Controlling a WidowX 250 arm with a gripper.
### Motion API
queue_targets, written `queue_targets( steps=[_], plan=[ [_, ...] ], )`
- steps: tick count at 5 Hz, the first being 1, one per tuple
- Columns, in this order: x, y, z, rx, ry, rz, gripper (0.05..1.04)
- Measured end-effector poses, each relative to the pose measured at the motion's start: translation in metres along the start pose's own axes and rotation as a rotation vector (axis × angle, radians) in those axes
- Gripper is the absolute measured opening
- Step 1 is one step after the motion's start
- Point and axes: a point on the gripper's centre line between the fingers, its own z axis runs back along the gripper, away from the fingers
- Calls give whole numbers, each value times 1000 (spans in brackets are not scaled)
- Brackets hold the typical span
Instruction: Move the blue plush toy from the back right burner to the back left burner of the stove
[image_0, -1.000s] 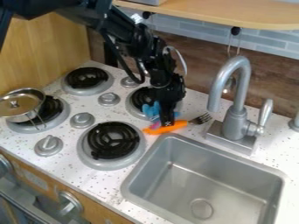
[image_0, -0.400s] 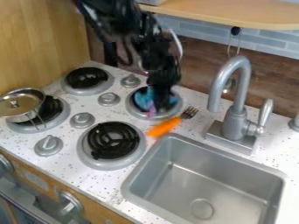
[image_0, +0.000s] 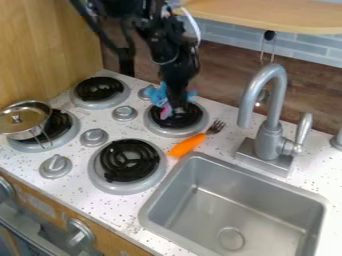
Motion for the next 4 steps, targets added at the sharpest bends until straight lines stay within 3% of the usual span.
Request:
queue_targets(
  steps=[1, 2, 3, 4],
  plan=[
    [-38, 25, 3, 80, 92, 117, 485],
    [-91, 41, -10, 124, 233, 290, 485],
    [-124, 63, -23, 150, 325, 366, 485],
    [-168, 90, -48, 144, 360, 437, 485]
  ],
)
